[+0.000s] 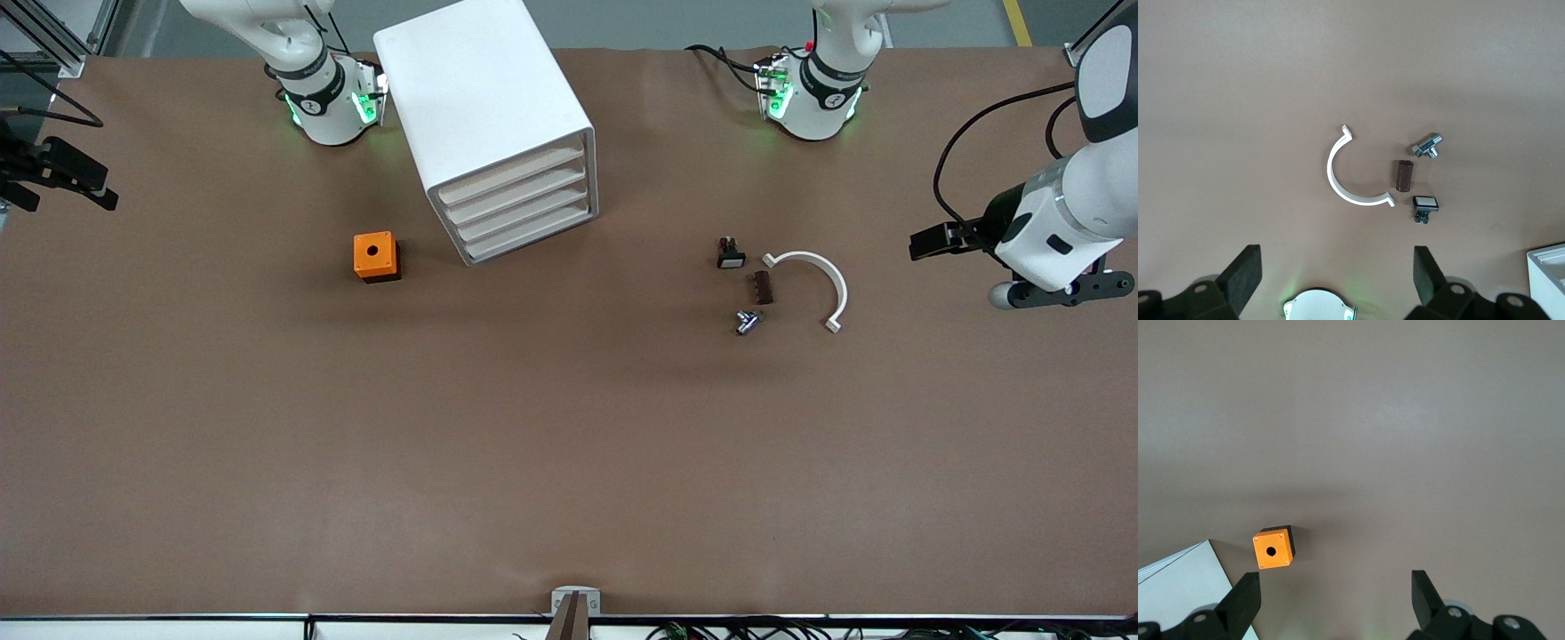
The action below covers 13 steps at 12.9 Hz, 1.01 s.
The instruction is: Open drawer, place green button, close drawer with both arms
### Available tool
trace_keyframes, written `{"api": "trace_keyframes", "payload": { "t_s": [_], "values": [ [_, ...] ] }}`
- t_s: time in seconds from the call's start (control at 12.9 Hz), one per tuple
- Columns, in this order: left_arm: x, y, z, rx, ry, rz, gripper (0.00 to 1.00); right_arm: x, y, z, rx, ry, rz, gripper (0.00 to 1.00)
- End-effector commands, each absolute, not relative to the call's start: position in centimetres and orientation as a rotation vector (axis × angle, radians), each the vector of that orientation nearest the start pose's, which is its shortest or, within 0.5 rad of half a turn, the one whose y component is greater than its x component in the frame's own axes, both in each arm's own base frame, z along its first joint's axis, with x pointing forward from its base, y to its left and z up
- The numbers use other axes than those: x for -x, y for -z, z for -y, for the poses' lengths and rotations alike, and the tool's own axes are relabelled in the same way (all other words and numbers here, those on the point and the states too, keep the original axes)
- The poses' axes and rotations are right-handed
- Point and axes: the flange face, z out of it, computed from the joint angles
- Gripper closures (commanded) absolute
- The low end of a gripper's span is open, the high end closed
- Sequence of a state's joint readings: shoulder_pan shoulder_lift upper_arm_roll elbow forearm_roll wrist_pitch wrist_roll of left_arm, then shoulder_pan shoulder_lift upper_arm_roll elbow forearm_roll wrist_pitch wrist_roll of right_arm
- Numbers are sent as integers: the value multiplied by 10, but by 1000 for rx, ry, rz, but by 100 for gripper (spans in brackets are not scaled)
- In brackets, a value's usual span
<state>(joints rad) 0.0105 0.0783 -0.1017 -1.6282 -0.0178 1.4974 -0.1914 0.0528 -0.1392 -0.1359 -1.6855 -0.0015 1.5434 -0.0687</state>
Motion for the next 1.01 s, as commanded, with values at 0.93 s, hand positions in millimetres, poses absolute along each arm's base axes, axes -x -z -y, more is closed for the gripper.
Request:
{"api": "trace_keyframes", "payload": {
  "t_s": [0.93],
  "values": [
    [-541,-603,28,3137,-34,34,0,-498,-645,45,3095,10,-46,0]
  ]
}}
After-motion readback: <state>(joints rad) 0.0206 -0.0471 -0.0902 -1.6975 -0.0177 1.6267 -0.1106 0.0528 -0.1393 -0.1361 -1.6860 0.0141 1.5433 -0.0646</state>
